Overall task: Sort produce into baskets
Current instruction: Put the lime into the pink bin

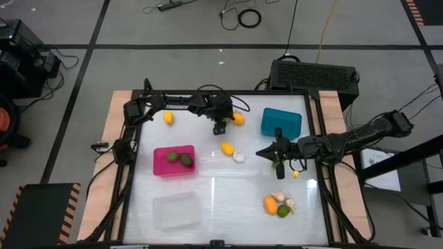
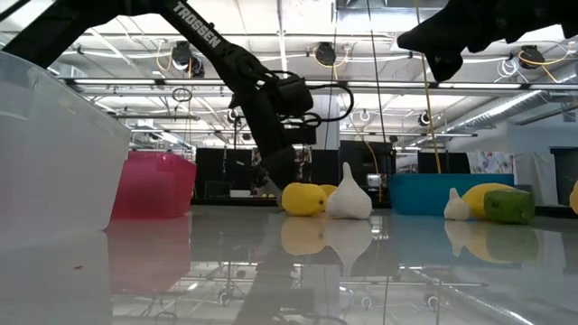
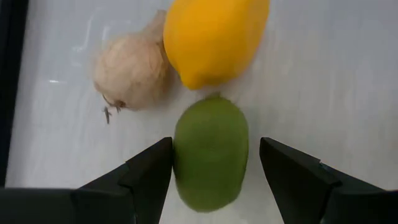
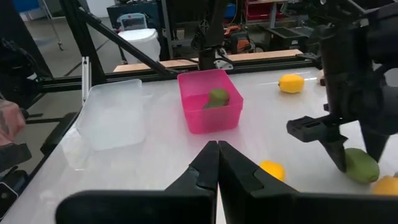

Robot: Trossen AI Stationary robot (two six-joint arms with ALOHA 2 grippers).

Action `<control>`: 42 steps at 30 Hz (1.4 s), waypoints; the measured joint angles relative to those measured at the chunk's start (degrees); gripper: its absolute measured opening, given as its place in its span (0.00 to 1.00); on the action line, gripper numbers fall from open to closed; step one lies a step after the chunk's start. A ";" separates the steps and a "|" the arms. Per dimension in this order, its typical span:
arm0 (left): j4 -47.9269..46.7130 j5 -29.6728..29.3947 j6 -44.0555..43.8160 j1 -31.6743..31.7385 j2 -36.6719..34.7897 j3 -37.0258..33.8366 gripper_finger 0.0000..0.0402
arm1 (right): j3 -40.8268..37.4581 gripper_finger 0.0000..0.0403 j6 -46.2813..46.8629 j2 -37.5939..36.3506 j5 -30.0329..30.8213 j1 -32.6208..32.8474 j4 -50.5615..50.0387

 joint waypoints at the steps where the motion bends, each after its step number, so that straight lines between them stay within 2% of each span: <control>1: -0.02 0.00 -0.06 0.00 0.40 0.03 0.61 | 0.00 0.00 0.55 0.00 0.01 -0.02 0.00; 10: -0.57 -0.32 -1.58 -0.80 0.62 0.02 0.59 | 0.00 0.00 1.30 0.00 0.01 0.03 -0.01; 18: -0.42 -0.43 -3.53 -0.79 0.49 0.02 0.39 | 0.02 0.00 1.33 0.00 0.01 0.05 -0.02; 21: -1.94 1.19 -5.00 -0.79 -0.63 0.19 0.36 | 0.02 0.00 1.35 0.02 0.01 0.05 -0.02; 25: -8.32 5.89 -5.40 -0.88 -5.32 2.23 0.39 | 0.04 0.00 1.35 0.02 0.01 0.07 -0.08; 32: -32.73 18.73 -6.57 -3.29 -17.49 2.36 0.42 | 0.04 0.00 4.70 0.02 -0.35 0.09 -1.52; 36: -40.05 18.30 -9.88 -6.90 -23.87 1.78 0.41 | 0.04 0.00 6.92 0.08 -0.39 0.09 -2.97; 40: -40.44 17.87 -14.30 -10.97 -29.40 -0.94 0.41 | 0.04 0.00 10.02 0.73 -0.39 0.20 -3.04; 42: -41.52 15.35 -17.37 -13.21 -31.12 -2.63 0.41 | 0.04 0.00 11.74 1.31 -0.41 0.20 -3.12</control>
